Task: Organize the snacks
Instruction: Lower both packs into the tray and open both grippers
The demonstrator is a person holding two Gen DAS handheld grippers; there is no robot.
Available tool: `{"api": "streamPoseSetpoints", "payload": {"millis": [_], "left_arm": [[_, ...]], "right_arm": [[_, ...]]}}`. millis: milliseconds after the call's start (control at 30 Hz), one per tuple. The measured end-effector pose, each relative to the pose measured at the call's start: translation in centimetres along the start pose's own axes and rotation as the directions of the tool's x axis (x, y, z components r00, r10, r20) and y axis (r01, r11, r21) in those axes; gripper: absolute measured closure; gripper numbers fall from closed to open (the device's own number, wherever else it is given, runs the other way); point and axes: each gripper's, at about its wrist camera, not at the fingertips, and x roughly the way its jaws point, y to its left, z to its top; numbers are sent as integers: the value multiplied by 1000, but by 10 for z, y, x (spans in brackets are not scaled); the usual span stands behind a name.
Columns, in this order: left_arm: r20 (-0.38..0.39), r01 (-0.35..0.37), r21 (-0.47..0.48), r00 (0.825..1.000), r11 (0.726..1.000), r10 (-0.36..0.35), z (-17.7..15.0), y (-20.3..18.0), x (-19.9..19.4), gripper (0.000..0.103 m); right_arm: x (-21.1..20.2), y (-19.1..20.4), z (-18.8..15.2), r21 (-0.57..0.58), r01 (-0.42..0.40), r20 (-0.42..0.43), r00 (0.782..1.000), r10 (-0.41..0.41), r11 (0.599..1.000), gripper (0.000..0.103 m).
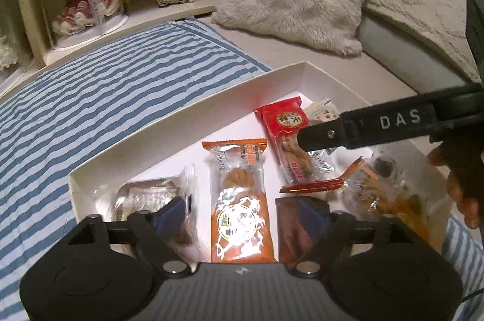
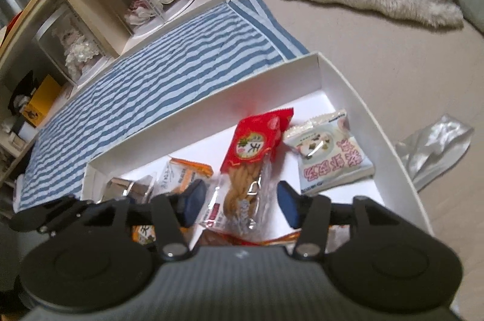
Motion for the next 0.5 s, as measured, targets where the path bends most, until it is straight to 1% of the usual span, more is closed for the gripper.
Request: {"api": "streamPoseSetpoints", "payload": {"millis": [33,100,167,267,367,433,500], "left_arm": [[6,-7,-7,1000,1000,7,-1,0,-4,12],[12,-10,-20,1000,1000,10,-2,0,-13,5],[19,-14,-40,1000,999,14,-3,0,-22,0],[33,-14,-69,999,998,16,-5,1,-37,0],[32,-13,-116,999,993,16,-7,3,-53,0],[67,-9,-135,998,991,18,-10,3,-65,0],[87,-17,-147,996,989,30,-12,1,-77,0]], "right_arm": [[-3,2,0,-15,9,6,1000,-9,1000,35],[-11,7,-2,-59,31,21,999,-29,998,20],[-17,16,-4,-103,63,39,997,-60,993,11],[-28,24,-5,-137,82,60,995,-75,987,2],[-37,27,-6,-143,93,68,994,-84,985,1],[-44,27,-9,-141,103,74,993,-94,985,1],[-51,27,-13,-135,98,73,993,-88,986,1]]}}
